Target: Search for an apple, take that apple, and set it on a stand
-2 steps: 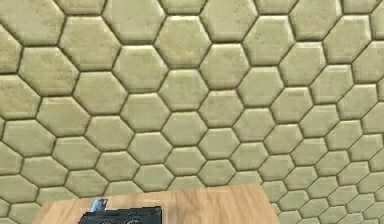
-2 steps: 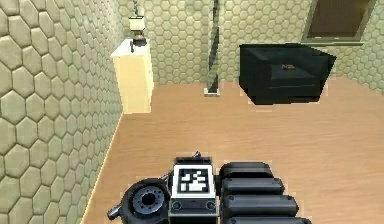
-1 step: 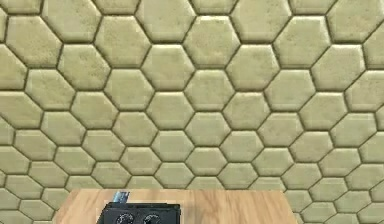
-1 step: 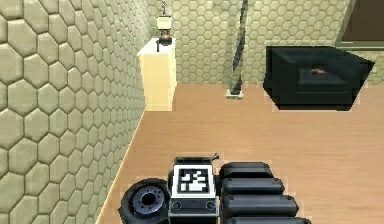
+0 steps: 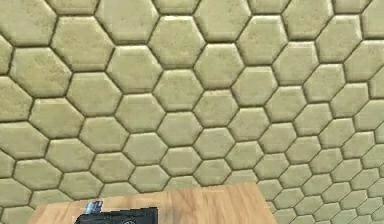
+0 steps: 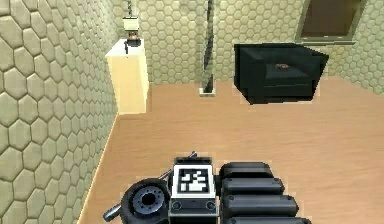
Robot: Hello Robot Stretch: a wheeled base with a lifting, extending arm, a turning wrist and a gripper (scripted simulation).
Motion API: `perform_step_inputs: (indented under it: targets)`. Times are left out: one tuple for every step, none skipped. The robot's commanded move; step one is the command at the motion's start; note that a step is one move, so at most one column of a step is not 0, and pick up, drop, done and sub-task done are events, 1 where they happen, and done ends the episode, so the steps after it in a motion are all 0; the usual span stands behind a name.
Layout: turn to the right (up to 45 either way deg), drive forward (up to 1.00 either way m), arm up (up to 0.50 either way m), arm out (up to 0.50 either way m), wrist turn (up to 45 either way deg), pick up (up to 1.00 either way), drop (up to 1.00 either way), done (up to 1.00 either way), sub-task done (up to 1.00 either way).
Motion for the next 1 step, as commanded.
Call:
perform_step_inputs:
  targets:
    - [-6.0, 0.0, 0.0, 0.0, 0.0, 0.0, 0.0, 0.0, 0.0]
